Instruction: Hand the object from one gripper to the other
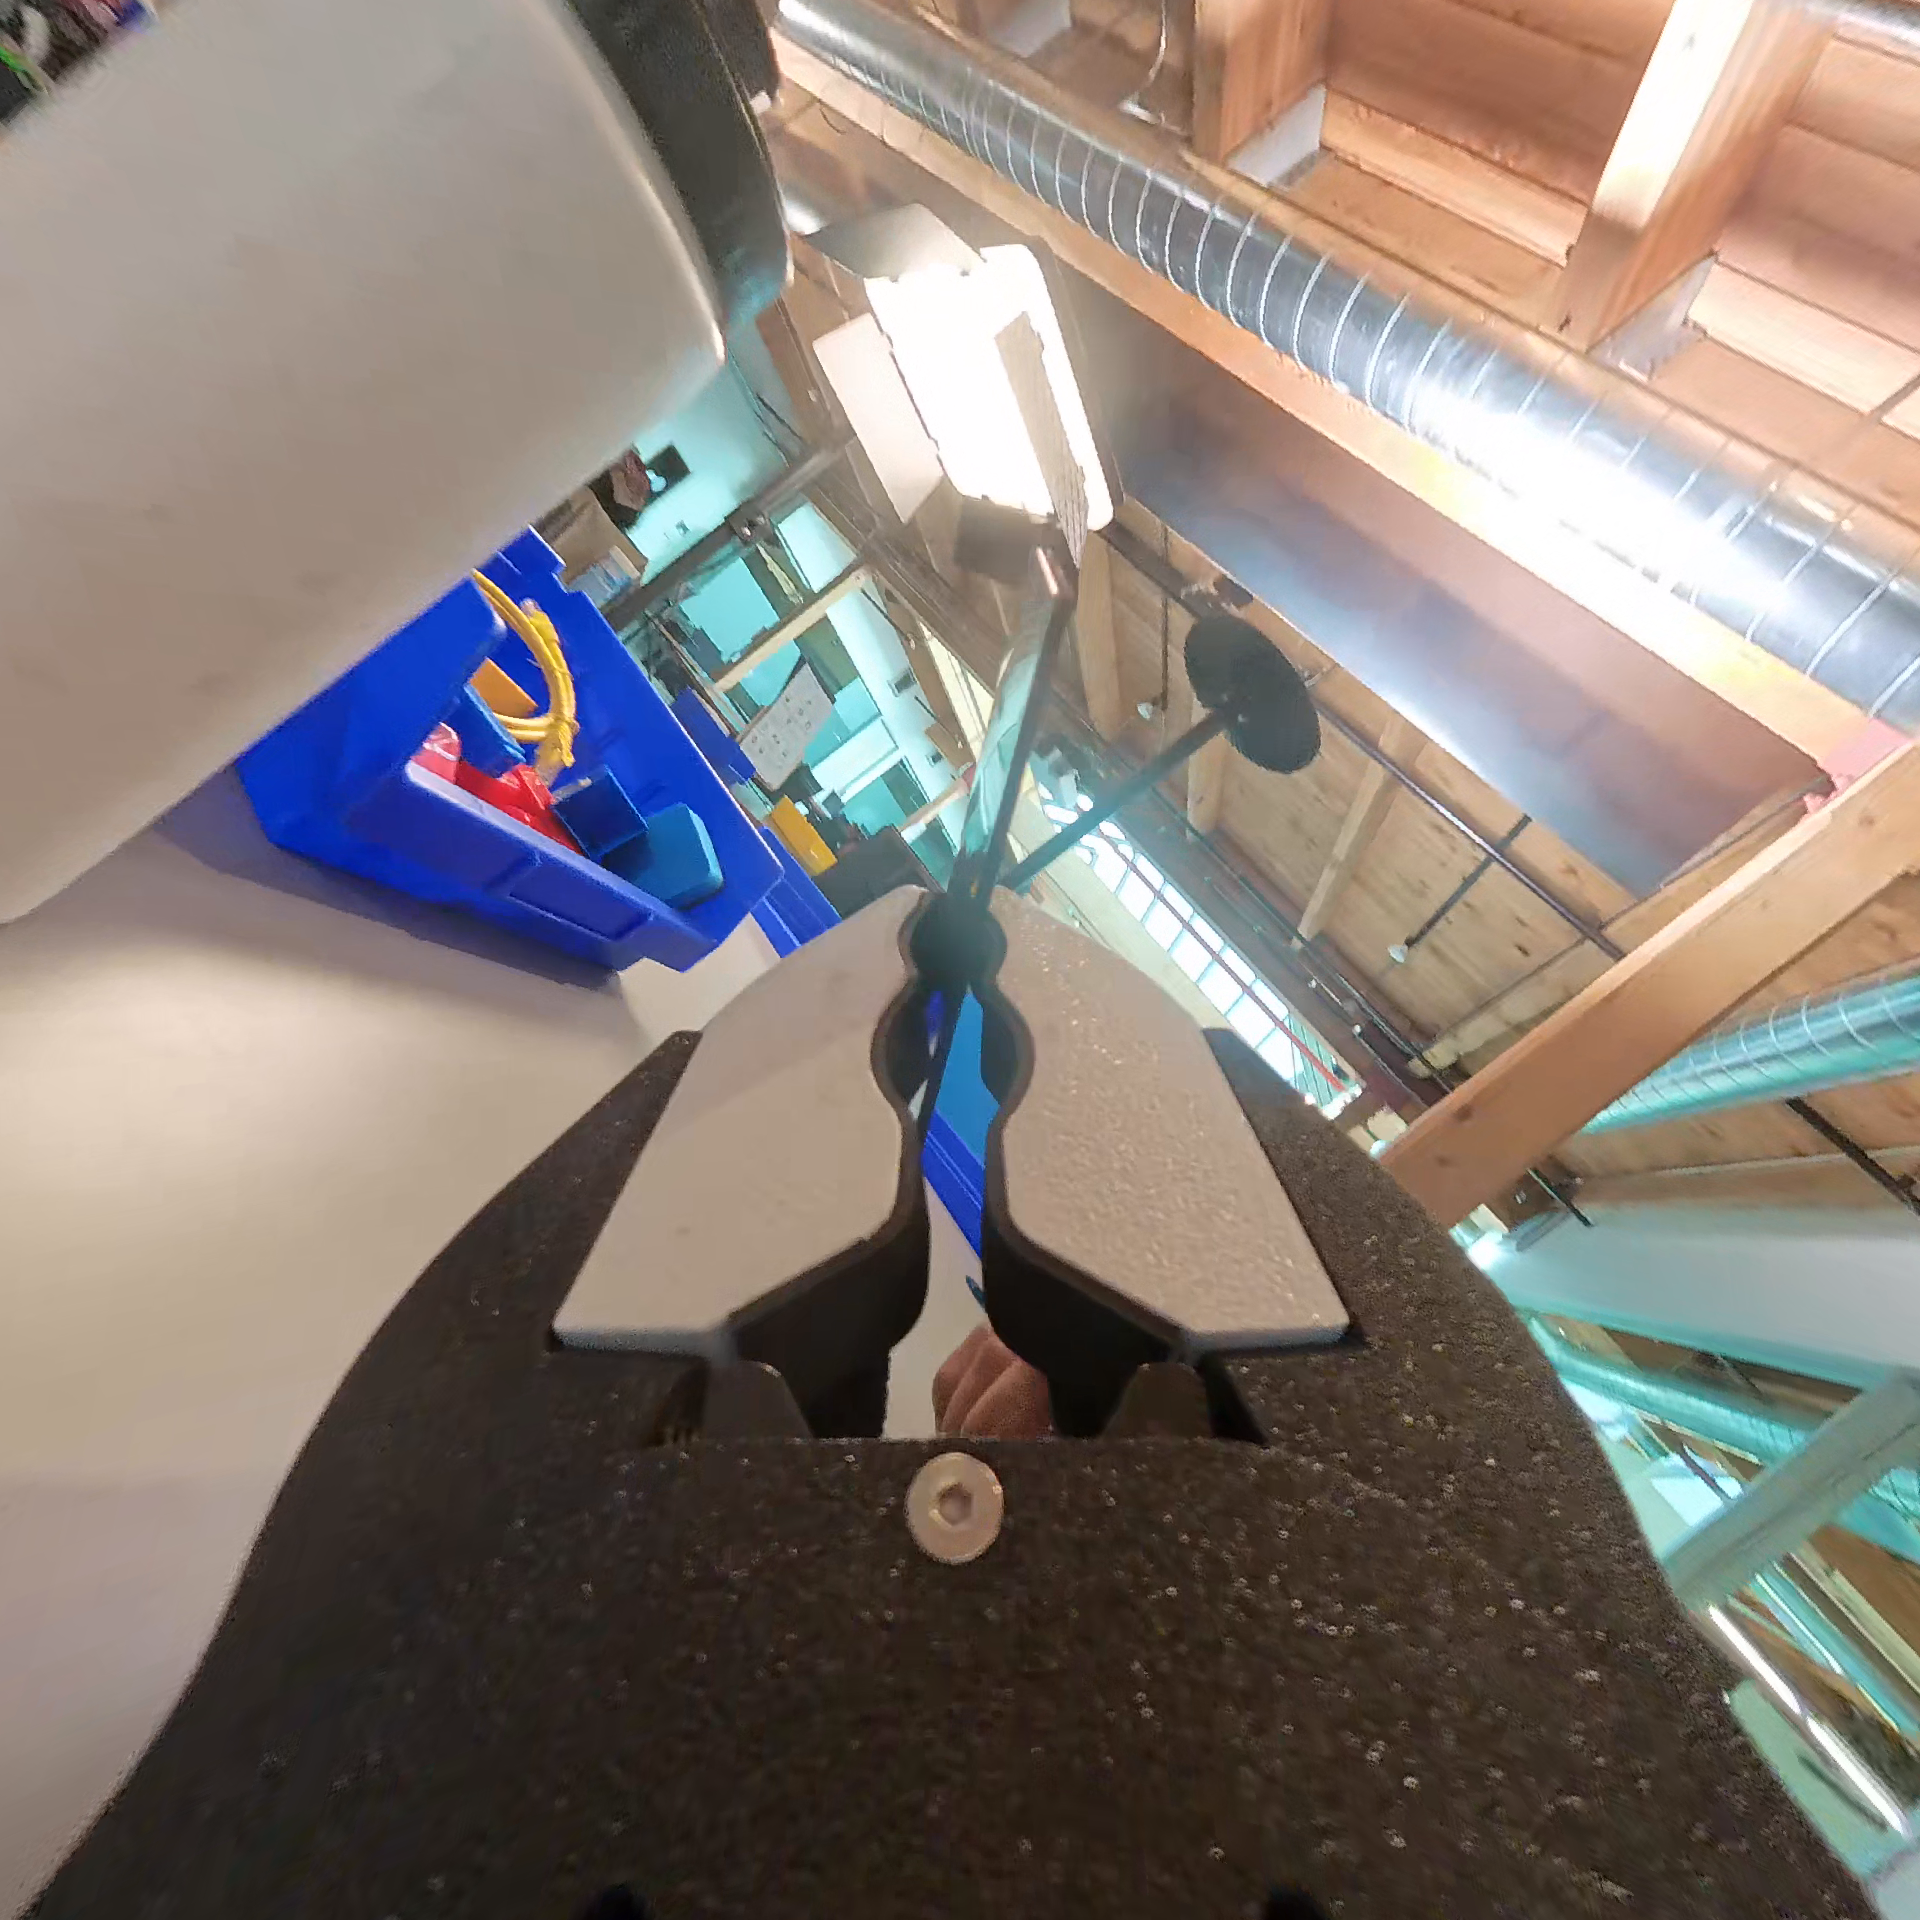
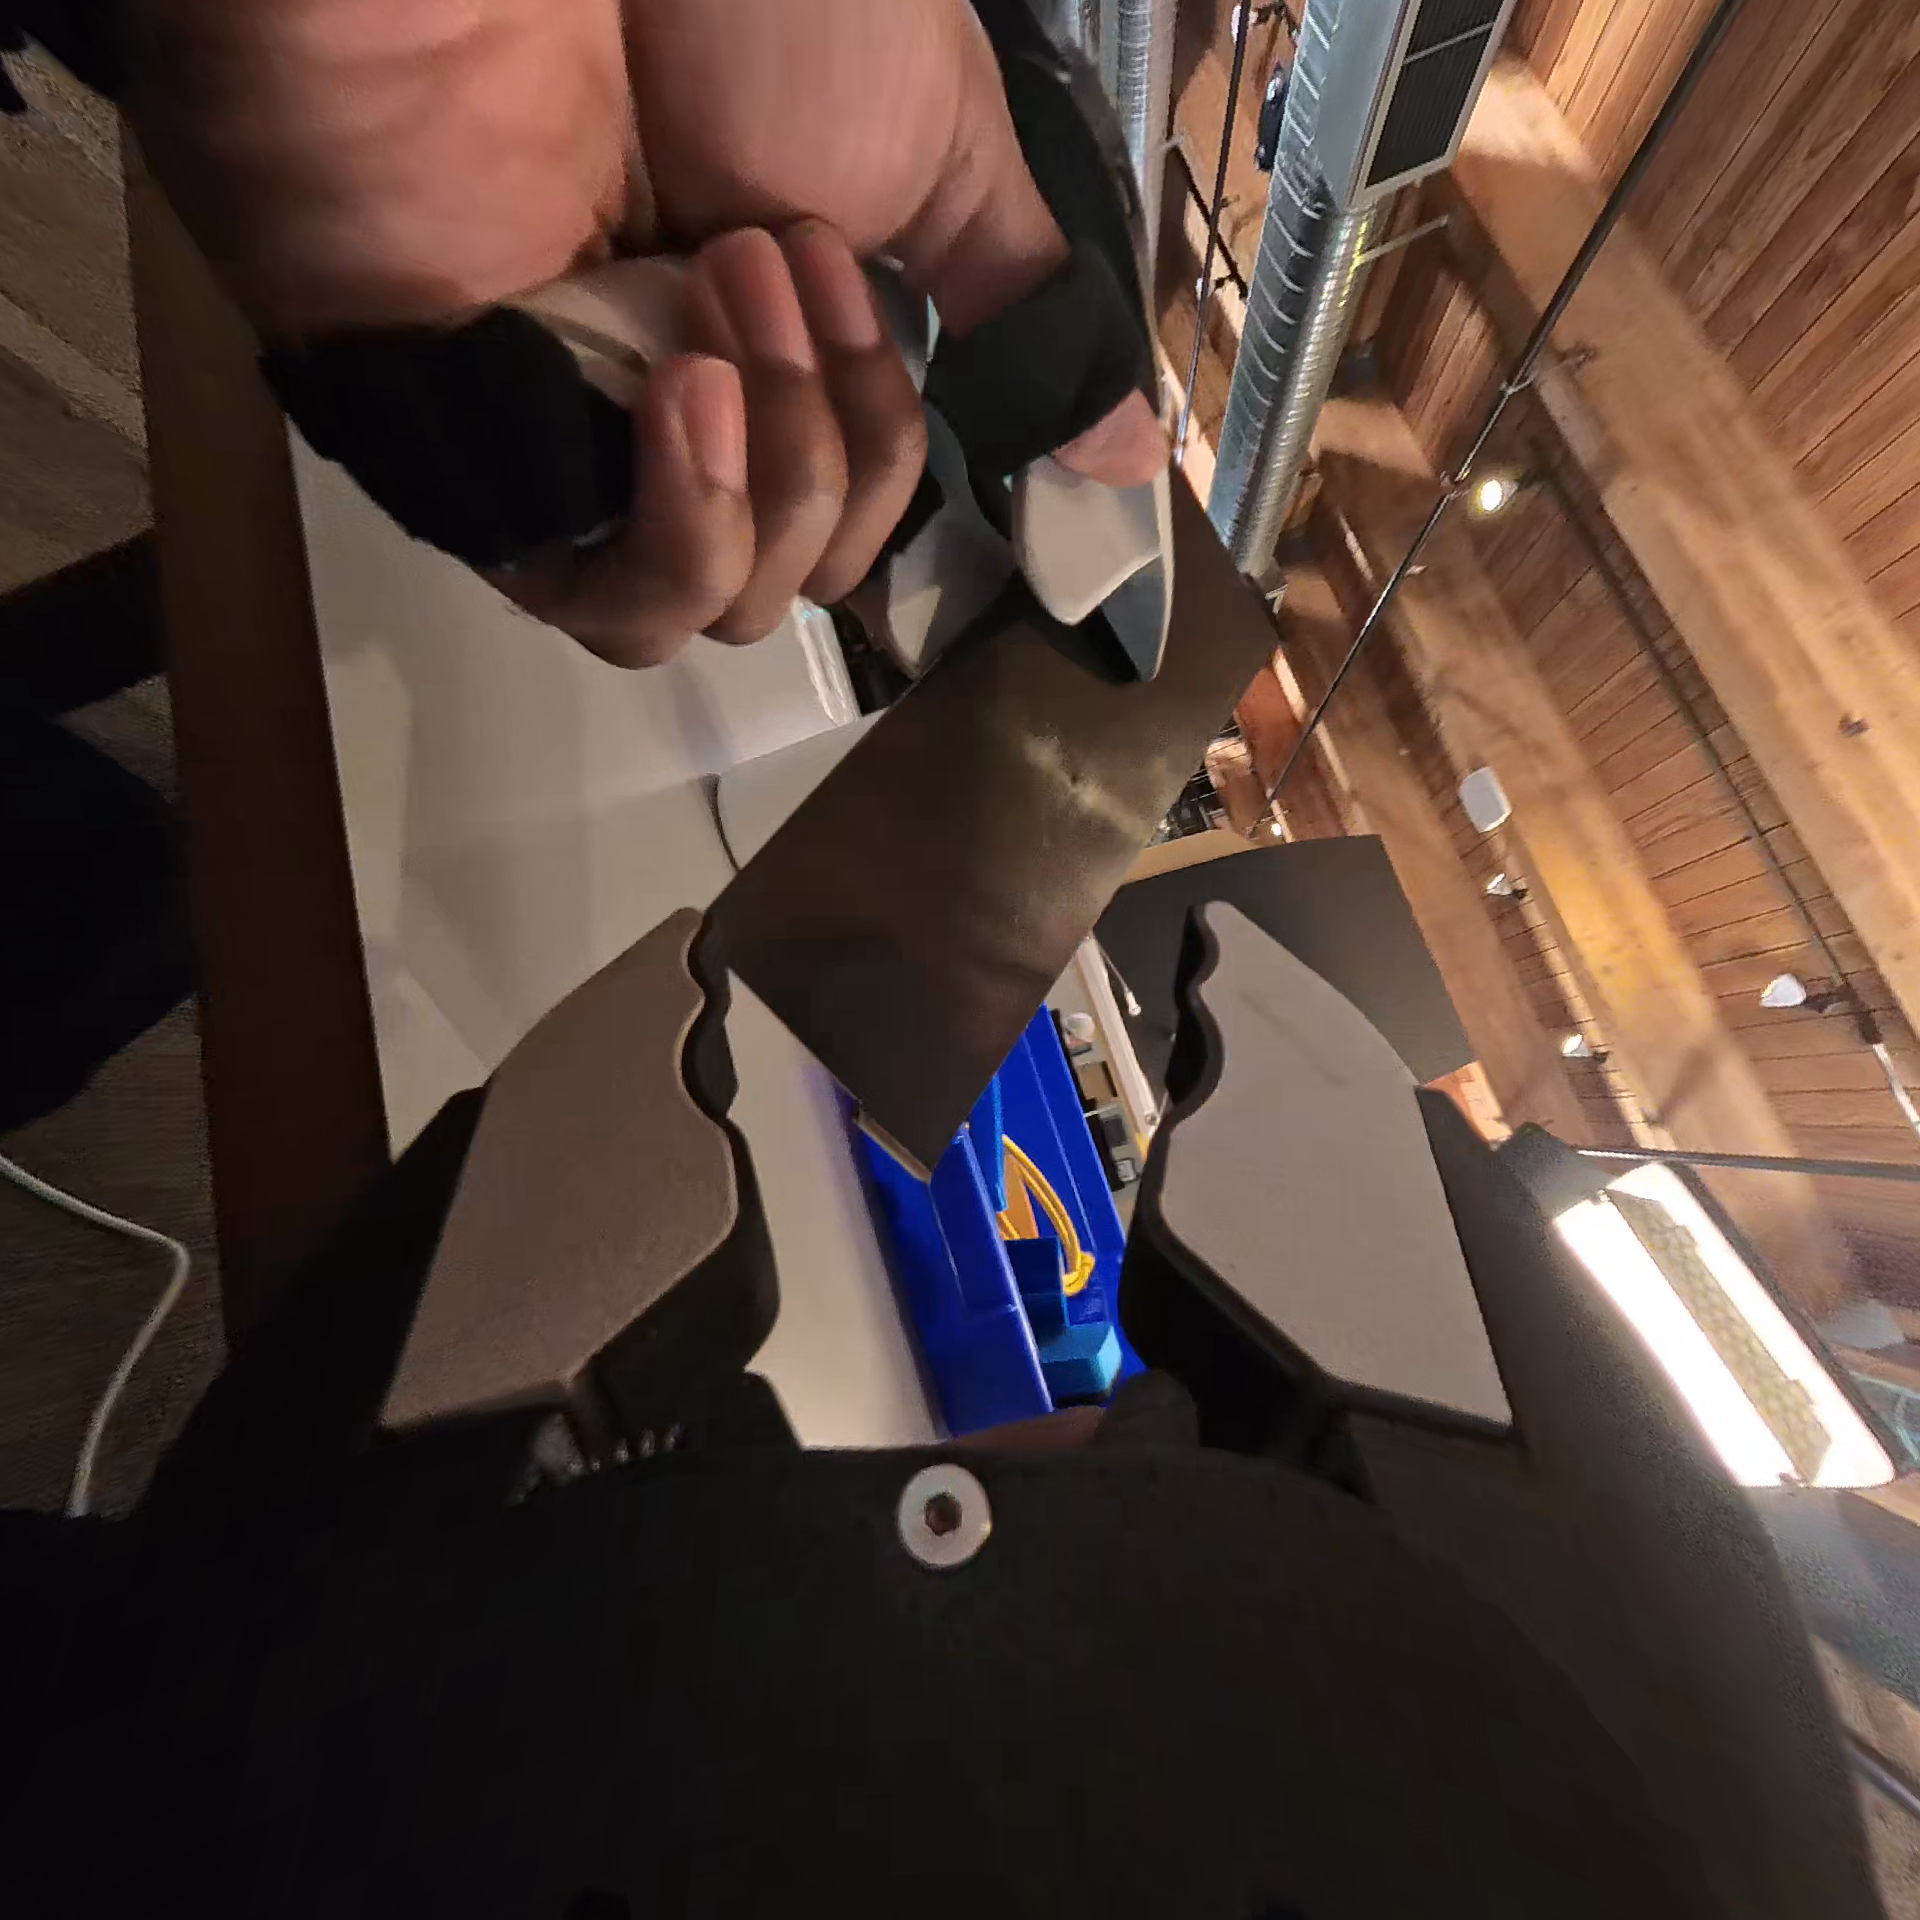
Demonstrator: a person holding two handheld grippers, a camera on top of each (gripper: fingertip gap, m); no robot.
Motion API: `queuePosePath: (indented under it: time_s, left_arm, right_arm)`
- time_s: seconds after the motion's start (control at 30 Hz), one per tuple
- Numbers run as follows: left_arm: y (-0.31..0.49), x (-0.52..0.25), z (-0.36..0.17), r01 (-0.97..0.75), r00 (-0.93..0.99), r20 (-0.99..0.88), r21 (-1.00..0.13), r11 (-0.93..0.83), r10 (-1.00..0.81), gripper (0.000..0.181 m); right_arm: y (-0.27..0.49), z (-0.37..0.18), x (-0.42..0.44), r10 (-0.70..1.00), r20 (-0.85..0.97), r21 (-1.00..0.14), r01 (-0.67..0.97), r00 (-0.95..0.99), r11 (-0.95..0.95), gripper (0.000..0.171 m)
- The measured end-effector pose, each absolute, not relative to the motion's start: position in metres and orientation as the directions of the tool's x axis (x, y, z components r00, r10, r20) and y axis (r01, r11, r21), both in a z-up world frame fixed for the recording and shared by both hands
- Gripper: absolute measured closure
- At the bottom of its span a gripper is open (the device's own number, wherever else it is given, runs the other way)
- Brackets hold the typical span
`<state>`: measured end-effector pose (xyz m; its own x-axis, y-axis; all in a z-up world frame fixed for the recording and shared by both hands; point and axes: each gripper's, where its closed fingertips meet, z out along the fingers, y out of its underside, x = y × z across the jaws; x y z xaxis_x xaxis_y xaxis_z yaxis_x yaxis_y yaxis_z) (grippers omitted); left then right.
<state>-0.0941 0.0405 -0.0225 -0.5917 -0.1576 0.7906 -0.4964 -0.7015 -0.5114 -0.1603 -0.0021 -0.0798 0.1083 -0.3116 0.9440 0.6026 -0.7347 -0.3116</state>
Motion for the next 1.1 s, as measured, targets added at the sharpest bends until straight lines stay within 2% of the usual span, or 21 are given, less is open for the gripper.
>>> queuePosePath:
  time_s: [0.23, 0.37, 0.47, 0.53, 0.57, 0.6, 0.63, 0.7, 0.77, 0.83, 0.9, 0.97, 1.03, 1.1]
  left_arm:
    - [0.047, -0.097, -0.016, -0.545, -0.550, 0.834, -0.405, -0.734, -0.052, 0.179]
    - [0.045, -0.099, -0.013, -0.554, -0.560, 0.827, -0.421, -0.718, -0.053, 0.179]
    - [0.029, -0.106, -0.016, -0.600, -0.555, 0.831, -0.427, -0.676, -0.032, 0.179]
    - [0.017, -0.110, -0.016, -0.605, -0.583, 0.811, -0.475, -0.639, -0.050, 0.172]
    - [0.014, -0.111, -0.014, -0.595, -0.606, 0.792, -0.513, -0.618, -0.074, 0.160]
    - [0.010, -0.112, -0.014, -0.588, -0.632, 0.768, -0.561, -0.583, -0.102, 0.147]
    - [0.008, -0.115, -0.012, -0.574, -0.672, 0.733, -0.607, -0.550, -0.107, 0.139]
    - [0.007, -0.123, 0.002, -0.531, -0.753, 0.657, -0.644, -0.550, -0.042, 0.137]
    - [0.013, -0.131, 0.018, -0.465, -0.815, 0.579, -0.623, -0.629, 0.029, 0.137]
    - [0.013, -0.136, 0.021, -0.408, -0.854, 0.518, -0.610, -0.679, 0.047, 0.137]
    - [0.004, -0.142, 0.017, -0.379, -0.880, 0.472, -0.620, -0.687, 0.059, 0.137]
    - [-0.010, -0.145, 0.007, -0.347, -0.891, 0.453, -0.631, -0.693, 0.034, 0.139]
    - [-0.024, -0.150, -0.002, -0.295, -0.908, 0.419, -0.655, -0.696, -0.009, 0.139]
    - [-0.036, -0.158, -0.008, -0.265, -0.920, 0.391, -0.670, -0.693, -0.026, 0.139]
  right_arm:
    - [-0.005, -0.088, -0.151, -0.222, 0.975, -0.183, 0.564, 0.000, -0.805, 0.090]
    - [-0.009, -0.083, -0.146, -0.242, 0.969, -0.175, 0.541, -0.055, -0.823, 0.095]
    - [-0.012, -0.075, -0.143, -0.280, 0.956, -0.198, 0.511, -0.088, -0.837, 0.113]
    - [-0.016, -0.073, -0.137, -0.302, 0.948, -0.225, 0.469, -0.095, -0.854, 0.138]
    - [-0.020, -0.070, -0.135, -0.347, 0.934, -0.272, 0.457, -0.086, -0.847, 0.144]
    - [-0.027, -0.065, -0.133, -0.422, 0.904, -0.354, 0.445, -0.060, -0.822, 0.160]
    - [-0.034, -0.059, -0.131, -0.517, 0.856, -0.465, 0.431, -0.005, -0.773, 0.170]
    - [-0.045, -0.050, -0.125, -0.707, 0.685, -0.708, 0.389, 0.177, -0.589, 0.170]
    - [-0.058, -0.037, -0.120, -0.856, 0.385, -0.907, 0.316, 0.344, -0.280, 0.170]
    - [-0.066, -0.022, -0.118, -0.844, 0.021, -0.972, 0.207, 0.536, 0.108, 0.169]
    - [-0.072, -0.007, -0.120, -0.662, -0.300, -0.881, 0.068, 0.687, 0.469, 0.169]
    - [-0.081, 0.005, -0.120, -0.422, -0.501, -0.697, -0.064, 0.755, 0.714, 0.169]
    - [-0.090, 0.012, -0.119, -0.200, -0.600, -0.486, -0.154, 0.775, 0.860, 0.169]
    - [-0.098, 0.014, -0.118, -0.114, -0.624, -0.361, -0.156, 0.773, 0.920, 0.170]
